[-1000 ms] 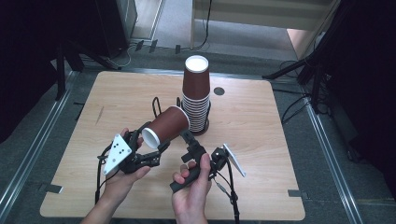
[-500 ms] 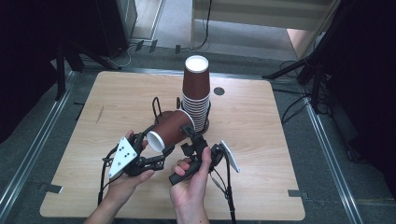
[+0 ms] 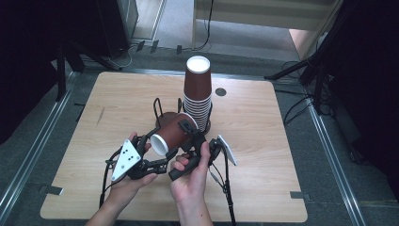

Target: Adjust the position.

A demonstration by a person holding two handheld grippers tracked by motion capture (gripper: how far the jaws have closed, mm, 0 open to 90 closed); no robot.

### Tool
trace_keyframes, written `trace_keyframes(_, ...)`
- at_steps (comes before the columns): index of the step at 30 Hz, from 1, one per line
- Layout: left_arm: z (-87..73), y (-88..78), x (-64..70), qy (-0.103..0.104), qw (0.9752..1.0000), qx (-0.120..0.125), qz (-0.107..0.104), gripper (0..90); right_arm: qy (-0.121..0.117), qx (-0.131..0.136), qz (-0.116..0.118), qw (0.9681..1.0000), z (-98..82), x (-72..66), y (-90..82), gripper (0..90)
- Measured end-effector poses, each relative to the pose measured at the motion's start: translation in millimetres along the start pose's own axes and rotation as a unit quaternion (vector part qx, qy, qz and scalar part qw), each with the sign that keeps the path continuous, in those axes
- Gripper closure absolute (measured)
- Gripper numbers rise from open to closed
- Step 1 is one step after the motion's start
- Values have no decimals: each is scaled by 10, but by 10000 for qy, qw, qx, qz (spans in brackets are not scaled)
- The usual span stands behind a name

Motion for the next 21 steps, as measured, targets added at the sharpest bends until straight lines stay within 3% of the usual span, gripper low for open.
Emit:
trace_keyframes(11,4,-5,-3,26,10000,-11,-34,218,31,-187,23,9998,30,12,66,1)
trace_keyframes(21,6,-8,-9,78,10000,-31,-53,217,58,-202,47,9998,42,33,84,65)
Point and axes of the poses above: each handheld gripper's, and its own axes: y roughly forward along the jaws, z roughly out of its top, x roughly to its right, the point moved 2 cm from there along y, roughly forward along the jaws, and after that the axes turned 14 degrees about y, right-handed, at the moved point
